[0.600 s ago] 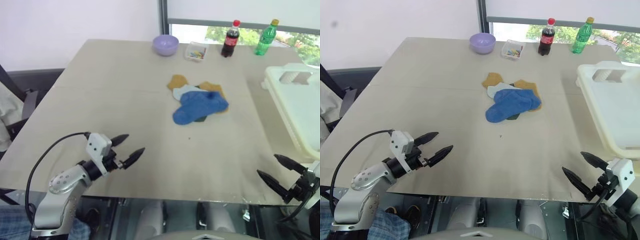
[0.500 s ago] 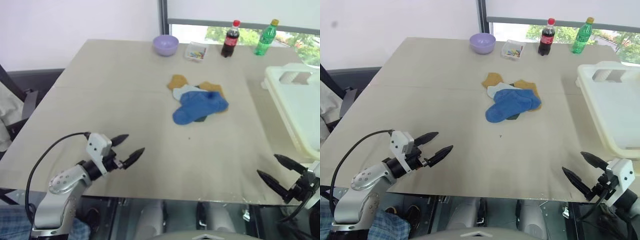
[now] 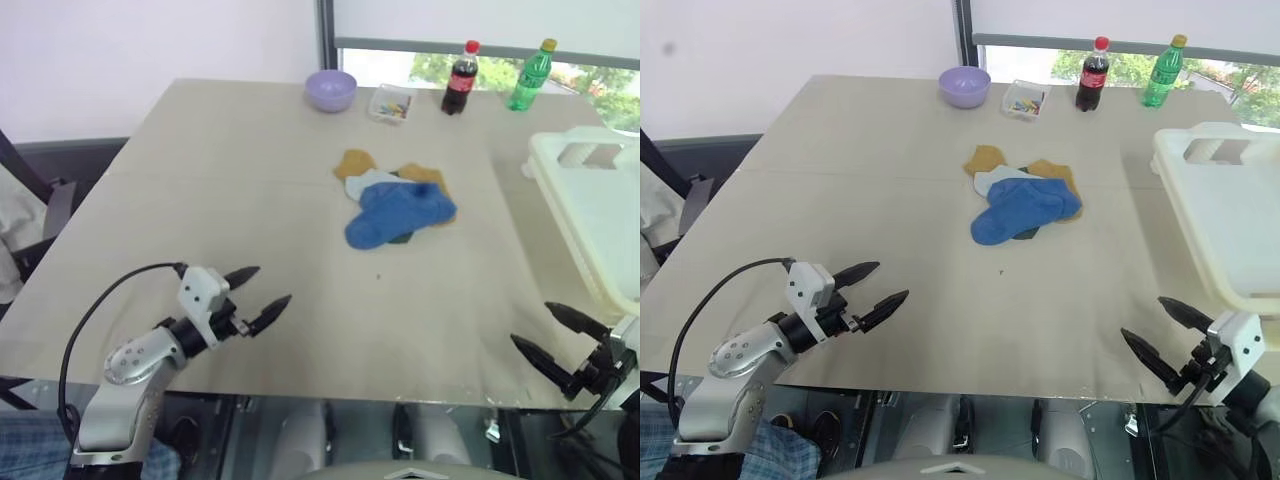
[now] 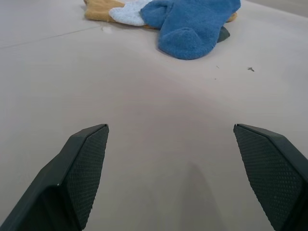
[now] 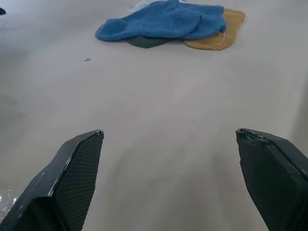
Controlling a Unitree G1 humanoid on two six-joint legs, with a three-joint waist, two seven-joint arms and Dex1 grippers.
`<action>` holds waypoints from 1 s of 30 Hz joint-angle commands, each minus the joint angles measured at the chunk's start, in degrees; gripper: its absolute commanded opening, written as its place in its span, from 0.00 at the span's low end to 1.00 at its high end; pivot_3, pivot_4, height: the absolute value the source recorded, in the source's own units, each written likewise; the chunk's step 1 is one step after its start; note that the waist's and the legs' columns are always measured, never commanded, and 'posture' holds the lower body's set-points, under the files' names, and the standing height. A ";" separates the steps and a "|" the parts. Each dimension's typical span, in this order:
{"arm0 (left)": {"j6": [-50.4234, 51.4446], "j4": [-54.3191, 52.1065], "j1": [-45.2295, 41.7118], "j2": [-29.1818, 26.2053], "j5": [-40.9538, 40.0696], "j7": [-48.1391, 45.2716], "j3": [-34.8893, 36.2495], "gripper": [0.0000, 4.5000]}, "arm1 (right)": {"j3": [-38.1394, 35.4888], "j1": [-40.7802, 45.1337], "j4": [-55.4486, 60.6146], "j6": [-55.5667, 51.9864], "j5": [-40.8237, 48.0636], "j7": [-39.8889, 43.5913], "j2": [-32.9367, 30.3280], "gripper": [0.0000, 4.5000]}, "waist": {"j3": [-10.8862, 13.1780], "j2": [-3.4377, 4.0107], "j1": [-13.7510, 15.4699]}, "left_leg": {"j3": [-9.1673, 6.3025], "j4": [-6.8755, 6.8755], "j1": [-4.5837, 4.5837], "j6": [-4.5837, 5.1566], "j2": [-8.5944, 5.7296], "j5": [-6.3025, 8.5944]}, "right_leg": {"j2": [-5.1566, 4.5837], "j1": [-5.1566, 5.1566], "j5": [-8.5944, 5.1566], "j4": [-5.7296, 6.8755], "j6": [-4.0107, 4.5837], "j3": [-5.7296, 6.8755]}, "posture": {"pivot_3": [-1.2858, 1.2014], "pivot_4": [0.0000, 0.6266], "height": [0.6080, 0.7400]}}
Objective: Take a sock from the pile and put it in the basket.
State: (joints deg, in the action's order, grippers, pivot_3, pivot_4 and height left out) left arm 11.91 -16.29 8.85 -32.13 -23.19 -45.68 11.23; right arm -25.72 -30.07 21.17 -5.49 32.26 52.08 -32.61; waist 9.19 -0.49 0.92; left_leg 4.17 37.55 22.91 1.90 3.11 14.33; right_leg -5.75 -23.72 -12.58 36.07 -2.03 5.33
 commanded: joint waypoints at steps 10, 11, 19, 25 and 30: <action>-2.56 -0.09 -2.53 1.13 2.11 1.16 -2.12 0.99 | -0.82 -0.14 0.34 1.95 -1.59 0.30 -0.18 1.00 | 0.00 -0.01 0.01 | 0.03 0.07 -0.01 0.00 -0.01 0.00 | 0.00 0.00 0.00 0.07 0.00 -0.03 | 0.52 0.24 0.97; -2.21 0.13 -3.08 1.11 1.54 1.22 -1.81 0.99 | -0.81 -0.30 0.39 2.33 -2.25 0.31 -0.35 1.00 | 0.00 -0.01 0.04 | 0.02 0.10 -0.01 0.00 0.00 0.00 | 0.01 0.00 0.00 0.11 0.00 -0.03 | 0.52 0.24 0.97; -2.24 2.68 -6.17 1.58 -0.78 -3.92 -4.99 0.99 | 0.09 1.65 2.20 -2.16 -2.84 -5.50 -0.06 1.00 | 0.00 -0.01 -0.04 | 0.01 0.53 0.01 0.00 0.04 0.01 | 0.00 -0.01 -0.01 0.46 0.00 -0.07 | 0.52 0.24 0.97; -1.43 9.09 -15.51 -0.56 -3.24 -10.66 -5.38 0.99 | 3.64 7.91 9.25 -9.37 -3.23 -16.98 3.01 1.00 | 0.01 0.02 0.00 | -0.07 0.83 0.01 -0.01 0.09 0.01 | -0.02 -0.02 0.03 0.76 0.04 -0.02 | 0.52 0.24 0.97; -0.35 16.27 -24.30 -3.24 -5.66 -16.52 -4.66 0.99 | 5.88 12.82 10.73 -17.96 -5.78 -24.58 2.24 1.00 | 0.01 0.01 -0.08 | -0.06 0.83 0.07 0.00 0.09 0.00 | 0.06 -0.05 0.03 0.74 0.06 -0.06 | 0.52 0.24 0.97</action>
State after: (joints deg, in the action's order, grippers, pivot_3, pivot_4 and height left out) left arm 11.31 -1.31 -13.70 -34.40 -27.17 -60.04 4.97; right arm -19.92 -18.92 30.31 -21.73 27.09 29.91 -30.08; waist 9.20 -0.48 0.85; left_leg 4.14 38.37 23.02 1.91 3.18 14.34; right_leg -5.69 -23.79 -12.55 36.79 -1.97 5.25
